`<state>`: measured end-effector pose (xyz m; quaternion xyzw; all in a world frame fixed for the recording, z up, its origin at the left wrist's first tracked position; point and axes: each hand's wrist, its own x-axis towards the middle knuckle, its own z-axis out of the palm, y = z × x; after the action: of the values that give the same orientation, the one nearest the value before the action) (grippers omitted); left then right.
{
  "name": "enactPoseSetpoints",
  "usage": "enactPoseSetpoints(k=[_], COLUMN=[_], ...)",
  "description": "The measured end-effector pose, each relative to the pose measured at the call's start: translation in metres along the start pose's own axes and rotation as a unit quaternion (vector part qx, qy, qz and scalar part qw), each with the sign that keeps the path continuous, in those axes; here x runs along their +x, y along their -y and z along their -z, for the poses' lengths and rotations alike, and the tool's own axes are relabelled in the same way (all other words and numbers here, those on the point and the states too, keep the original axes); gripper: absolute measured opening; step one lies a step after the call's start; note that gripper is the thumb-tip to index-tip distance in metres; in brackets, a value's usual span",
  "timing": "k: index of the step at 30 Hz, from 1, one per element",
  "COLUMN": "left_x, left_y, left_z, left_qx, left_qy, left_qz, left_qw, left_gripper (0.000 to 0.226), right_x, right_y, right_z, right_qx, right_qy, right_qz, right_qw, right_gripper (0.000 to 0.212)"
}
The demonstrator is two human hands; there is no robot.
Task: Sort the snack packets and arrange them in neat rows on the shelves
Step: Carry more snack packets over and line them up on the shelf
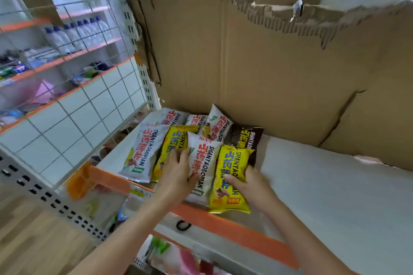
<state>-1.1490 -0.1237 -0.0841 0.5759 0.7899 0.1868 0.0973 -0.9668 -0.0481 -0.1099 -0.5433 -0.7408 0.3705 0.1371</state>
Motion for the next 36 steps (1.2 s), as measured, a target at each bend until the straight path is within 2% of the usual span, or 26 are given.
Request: enactPoseSetpoints(k=[4,7,9,13,16,21,31,36], left_x=[0.002,0.006,0.004,-0.003,-0.007,-0.018,-0.063,-0.085], left_y=[0.006,0.002,-0.005,-0.02,-0.037,-0.081,-0.178,-0.242], left_z=[0.004,-0.001,-0.005,-0.017,-0.025,-0.048,-0.088,-0.109], left_qx=[0.105,0.164,0.168,0.087,0.046,0.065,0.104,0.121], left_qy=[-0.027,-0.057,-0.052,-0.036,-0.023,0.031,0.125,0.158], left_qz=[-0.05,-0.126,-0.193,-0.296,-0.35,-0.422,-0.495,-0.533], left_qw=[0.993,0.977,0.965,0.951,0.935,0.904,0.854,0.822], left_gripper=[0.07,0.069,0.062,0.028,0.029,0.029,0.023,0.04], right_x=[-0.017,-0.03,-0.039,-0.061,-0.083,-0.124,-0.203,-0.247], right_y=[0.017,0.022,0.019,0.007,-0.007,-0.042,-0.116,-0.157], right_z=[0.001,0.0,-0.001,0.005,0.015,0.035,0.091,0.131], right_qx=[-0.105,-0.173,-0.199,-0.203,-0.243,-0.285,-0.297,-0.297], right_qy=[-0.118,-0.161,-0.157,-0.123,-0.109,-0.055,-0.096,-0.122], right_qz=[-0.034,-0.004,0.029,0.047,0.042,0.022,-0.055,-0.084], right_qw=[0.987,0.972,0.967,0.97,0.963,0.957,0.949,0.943], right_gripper=[0.063,0.052,0.043,0.044,0.036,0.031,0.033,0.037])
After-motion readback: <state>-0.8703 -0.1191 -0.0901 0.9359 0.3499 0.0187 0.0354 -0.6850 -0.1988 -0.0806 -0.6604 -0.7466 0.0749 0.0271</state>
